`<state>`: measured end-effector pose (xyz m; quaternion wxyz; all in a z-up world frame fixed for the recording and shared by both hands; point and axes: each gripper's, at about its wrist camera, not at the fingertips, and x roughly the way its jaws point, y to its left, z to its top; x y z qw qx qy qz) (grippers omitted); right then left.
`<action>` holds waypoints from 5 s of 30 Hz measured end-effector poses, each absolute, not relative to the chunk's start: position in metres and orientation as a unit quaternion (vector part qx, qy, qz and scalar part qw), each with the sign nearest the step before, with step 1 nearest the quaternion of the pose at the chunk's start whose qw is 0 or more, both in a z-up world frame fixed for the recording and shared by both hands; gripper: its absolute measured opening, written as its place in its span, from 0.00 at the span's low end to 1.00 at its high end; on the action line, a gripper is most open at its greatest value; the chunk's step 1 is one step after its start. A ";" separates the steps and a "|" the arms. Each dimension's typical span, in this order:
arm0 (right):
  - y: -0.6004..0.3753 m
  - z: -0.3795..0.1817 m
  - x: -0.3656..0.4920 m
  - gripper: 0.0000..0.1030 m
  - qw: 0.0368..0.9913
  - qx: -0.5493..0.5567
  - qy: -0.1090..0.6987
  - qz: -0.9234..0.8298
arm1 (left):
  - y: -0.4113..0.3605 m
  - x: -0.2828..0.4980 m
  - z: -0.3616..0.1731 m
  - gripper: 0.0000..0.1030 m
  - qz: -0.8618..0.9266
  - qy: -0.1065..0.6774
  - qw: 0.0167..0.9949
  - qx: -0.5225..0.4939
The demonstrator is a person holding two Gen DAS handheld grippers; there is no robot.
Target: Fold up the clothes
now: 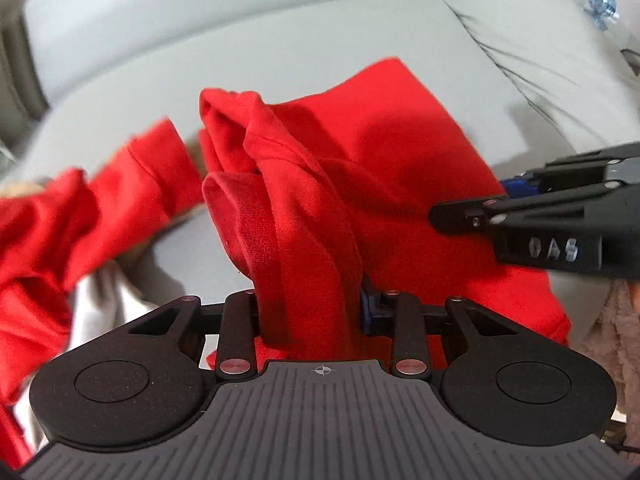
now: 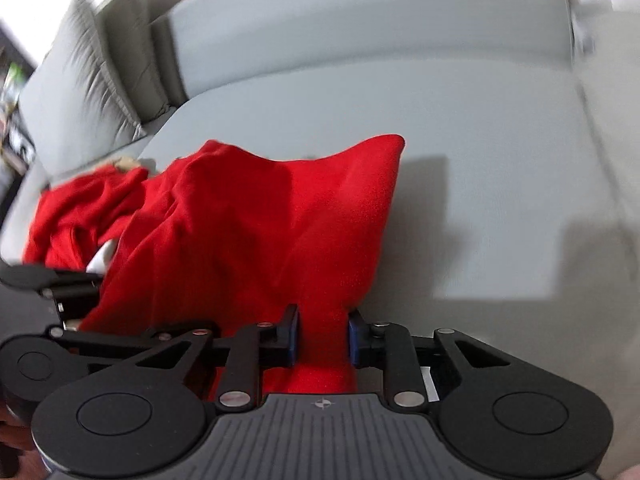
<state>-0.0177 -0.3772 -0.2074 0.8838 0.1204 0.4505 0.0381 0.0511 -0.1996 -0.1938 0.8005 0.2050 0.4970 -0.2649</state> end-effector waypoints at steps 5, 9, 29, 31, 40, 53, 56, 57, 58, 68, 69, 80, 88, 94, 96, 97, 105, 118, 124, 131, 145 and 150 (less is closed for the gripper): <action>-0.397 -0.183 -0.046 0.22 0.896 0.111 0.430 0.017 | -0.221 0.029 -0.173 0.33 -0.278 0.484 0.803 0.208; -0.424 -0.180 -0.064 0.22 0.894 0.127 0.429 -0.009 | -0.261 0.020 -0.169 0.34 -0.297 0.482 0.793 0.227; -0.718 -0.156 -0.060 0.22 0.894 0.097 0.374 -0.228 | -0.613 0.052 -0.159 0.34 -0.431 0.396 0.775 0.238; -0.745 -0.156 -0.058 0.22 0.891 0.092 0.372 -0.242 | -0.644 0.056 -0.161 0.34 -0.447 0.387 0.773 0.231; -0.818 -0.199 -0.053 0.36 0.863 0.114 0.411 -0.270 | -0.698 0.101 -0.207 0.61 -0.427 0.493 0.745 0.138; -0.790 -0.181 -0.108 0.12 0.895 0.099 0.368 -0.232 | -0.636 0.057 -0.177 0.17 -0.474 0.315 0.800 0.191; -0.787 -0.203 -0.101 0.12 0.878 0.116 0.402 -0.233 | -0.664 0.060 -0.205 0.14 -0.456 0.365 0.781 0.222; -0.787 -0.213 -0.098 0.12 0.869 0.113 0.419 -0.238 | -0.668 0.064 -0.211 0.14 -0.446 0.385 0.777 0.221; -0.787 -0.220 -0.095 0.12 0.863 0.111 0.432 -0.238 | -0.673 0.068 -0.217 0.14 -0.436 0.405 0.773 0.220; -0.759 -0.149 -0.135 0.26 0.880 0.145 0.380 -0.245 | -0.614 0.057 -0.155 0.45 -0.417 0.396 0.791 0.207; -0.750 -0.140 -0.141 0.36 0.880 0.148 0.380 -0.245 | -0.601 0.051 -0.147 0.46 -0.409 0.399 0.795 0.204; -0.662 -0.056 -0.203 0.80 0.881 0.114 0.399 -0.227 | -0.506 -0.018 -0.070 0.60 -0.339 0.445 0.812 0.165; -0.622 -0.009 -0.241 0.87 0.883 0.070 0.397 -0.240 | -0.460 -0.066 -0.002 0.71 -0.334 0.425 0.831 0.134; -0.607 0.014 -0.255 0.94 0.881 0.068 0.396 -0.250 | -0.444 -0.087 0.021 0.72 -0.353 0.424 0.825 0.125; -0.601 0.015 -0.259 0.94 0.879 0.062 0.399 -0.256 | -0.442 -0.093 0.021 0.72 -0.359 0.427 0.820 0.126; -0.599 0.015 -0.261 0.94 0.877 0.061 0.401 -0.258 | -0.442 -0.095 0.020 0.72 -0.362 0.429 0.817 0.129; -0.602 0.004 -0.266 0.94 0.868 0.069 0.413 -0.266 | -0.453 -0.107 0.016 0.72 -0.376 0.431 0.808 0.144; -0.604 0.001 -0.265 0.94 0.867 0.072 0.418 -0.261 | -0.460 -0.108 0.012 0.72 -0.375 0.433 0.807 0.144; -0.604 -0.001 -0.264 0.94 0.867 0.074 0.418 -0.261 | -0.459 -0.107 0.011 0.72 -0.374 0.433 0.808 0.142; -0.606 -0.003 -0.264 0.94 0.866 0.078 0.418 -0.262 | -0.461 -0.107 0.009 0.72 -0.375 0.433 0.807 0.146; -0.607 -0.004 -0.265 0.94 0.868 0.082 0.415 -0.261 | -0.460 -0.107 0.008 0.72 -0.372 0.432 0.808 0.149; -0.607 -0.006 -0.266 0.94 0.868 0.086 0.414 -0.259 | -0.460 -0.107 0.007 0.72 -0.371 0.431 0.809 0.150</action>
